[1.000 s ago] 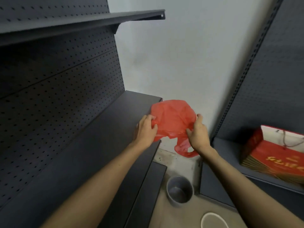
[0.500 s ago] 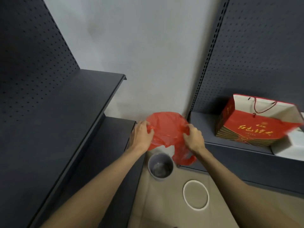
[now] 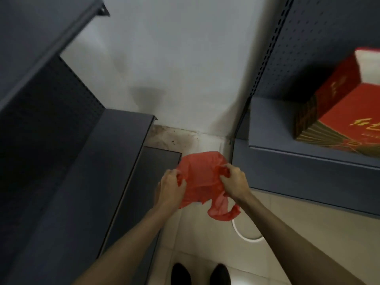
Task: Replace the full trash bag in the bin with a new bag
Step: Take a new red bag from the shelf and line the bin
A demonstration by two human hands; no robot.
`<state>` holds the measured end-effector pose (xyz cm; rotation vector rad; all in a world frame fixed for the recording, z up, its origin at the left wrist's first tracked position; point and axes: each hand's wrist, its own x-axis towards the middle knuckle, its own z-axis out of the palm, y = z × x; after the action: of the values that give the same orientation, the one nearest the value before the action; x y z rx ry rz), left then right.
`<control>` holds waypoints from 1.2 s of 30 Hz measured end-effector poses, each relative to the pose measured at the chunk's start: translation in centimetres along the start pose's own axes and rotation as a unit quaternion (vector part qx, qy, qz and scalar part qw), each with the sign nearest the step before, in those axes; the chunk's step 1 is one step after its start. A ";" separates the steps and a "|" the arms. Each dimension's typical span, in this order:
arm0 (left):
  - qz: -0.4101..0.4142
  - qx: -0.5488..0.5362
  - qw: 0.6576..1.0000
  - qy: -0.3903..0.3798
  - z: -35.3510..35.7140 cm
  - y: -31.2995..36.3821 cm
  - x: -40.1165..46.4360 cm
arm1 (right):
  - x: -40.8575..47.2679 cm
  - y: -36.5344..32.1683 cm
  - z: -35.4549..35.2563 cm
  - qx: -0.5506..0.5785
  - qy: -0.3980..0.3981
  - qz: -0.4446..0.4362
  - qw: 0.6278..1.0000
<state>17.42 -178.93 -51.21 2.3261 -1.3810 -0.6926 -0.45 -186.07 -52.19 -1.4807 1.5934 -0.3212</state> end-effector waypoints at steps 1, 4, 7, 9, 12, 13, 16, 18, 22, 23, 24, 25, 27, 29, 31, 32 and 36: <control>-0.004 0.000 1.000 -0.003 1.3 -1.2 0.6 | 0.8 0.9 1.2 0.004 -0.006 0.005 1.000; -0.013 -0.006 1.000 -0.010 4.9 -4.7 2.4 | 3.7 4.0 4.7 0.021 -0.012 0.015 1.000; -0.014 -0.015 1.000 -0.020 8.3 -7.5 4.4 | 6.1 7.2 7.5 0.034 -0.019 0.025 0.999; -0.012 -0.016 1.000 -0.020 10.4 -8.9 5.6 | 7.5 9.1 9.1 0.048 -0.022 0.031 0.998; -0.016 -0.025 0.999 -0.021 13.1 -10.7 7.3 | 9.7 11.4 11.2 0.063 -0.025 0.039 0.997; -0.016 -0.027 0.999 -0.022 14.2 -11.3 7.7 | 10.4 12.2 11.9 0.067 -0.027 0.045 0.996; -0.013 -0.018 0.999 -0.023 17.1 -12.9 9.3 | 12.7 14.5 13.9 0.086 -0.025 0.065 0.994; -0.006 -0.014 1.000 -0.024 18.9 -14.0 10.7 | 14.4 15.9 15.0 0.074 -0.019 0.063 0.995; 0.004 -0.010 1.000 -0.022 22.8 -16.0 14.1 | 18.5 18.7 16.6 0.068 -0.006 0.062 0.996; 0.007 -0.009 1.000 -0.020 23.9 -16.5 14.9 | 19.5 19.5 17.0 0.062 -0.001 0.060 0.996; 0.011 -0.005 1.000 -0.016 25.0 -16.9 15.8 | 20.6 20.3 17.5 0.058 0.003 0.056 0.997; 0.013 0.000 1.000 -0.012 26.3 -17.4 16.6 | 21.7 21.2 18.0 0.056 0.002 0.053 0.997; 0.027 0.023 0.999 -0.005 28.6 -18.2 18.2 | 23.7 23.0 19.0 0.046 0.000 0.050 0.998; 0.045 0.052 0.998 0.000 30.8 -19.4 19.7 | 25.7 24.8 20.1 -0.005 0.001 0.038 0.999; 0.063 0.074 0.995 0.009 32.7 -20.5 21.2 | 27.4 26.5 20.9 -0.058 0.014 0.018 0.998; 0.069 0.081 0.994 0.011 33.6 -21.0 22.0 | 28.1 27.3 21.3 -0.080 0.022 0.006 0.997; 0.091 0.085 0.991 0.052 36.4 -23.1 24.2 | 30.0 29.9 22.8 -0.193 0.062 -0.069 0.977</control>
<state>22.99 -191.27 -98.75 2.2871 -1.6359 -0.4091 0.87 -196.92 -99.04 -1.9046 1.7248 -0.1906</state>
